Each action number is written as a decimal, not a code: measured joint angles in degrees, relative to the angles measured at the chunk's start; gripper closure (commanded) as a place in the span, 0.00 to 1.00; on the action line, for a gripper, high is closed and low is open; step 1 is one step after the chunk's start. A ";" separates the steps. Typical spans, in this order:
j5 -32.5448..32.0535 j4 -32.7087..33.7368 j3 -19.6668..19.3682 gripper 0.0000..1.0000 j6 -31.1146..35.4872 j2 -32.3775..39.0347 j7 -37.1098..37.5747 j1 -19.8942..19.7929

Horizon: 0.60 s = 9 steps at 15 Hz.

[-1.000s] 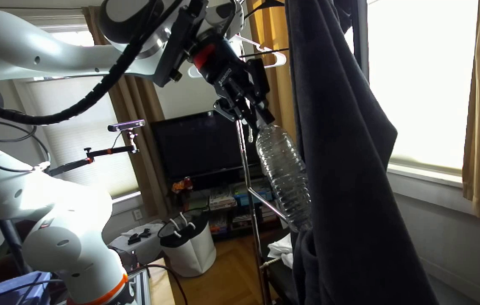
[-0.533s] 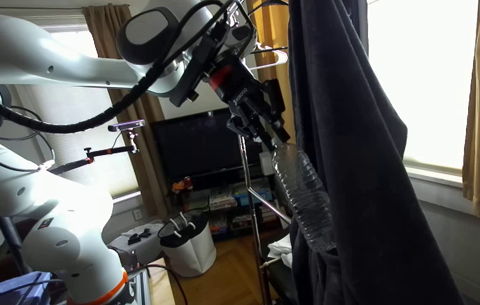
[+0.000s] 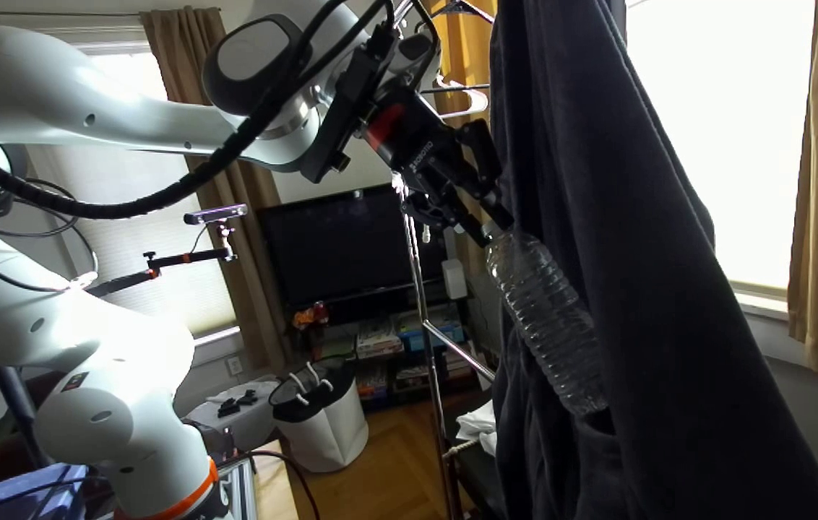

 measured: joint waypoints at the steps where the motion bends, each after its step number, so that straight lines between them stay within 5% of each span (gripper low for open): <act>1: -0.03 -0.24 -0.20 0.92 0.80 0.14 -0.04 -0.07; 9: -0.03 -2.40 -2.40 0.92 4.86 5.71 0.23 -1.50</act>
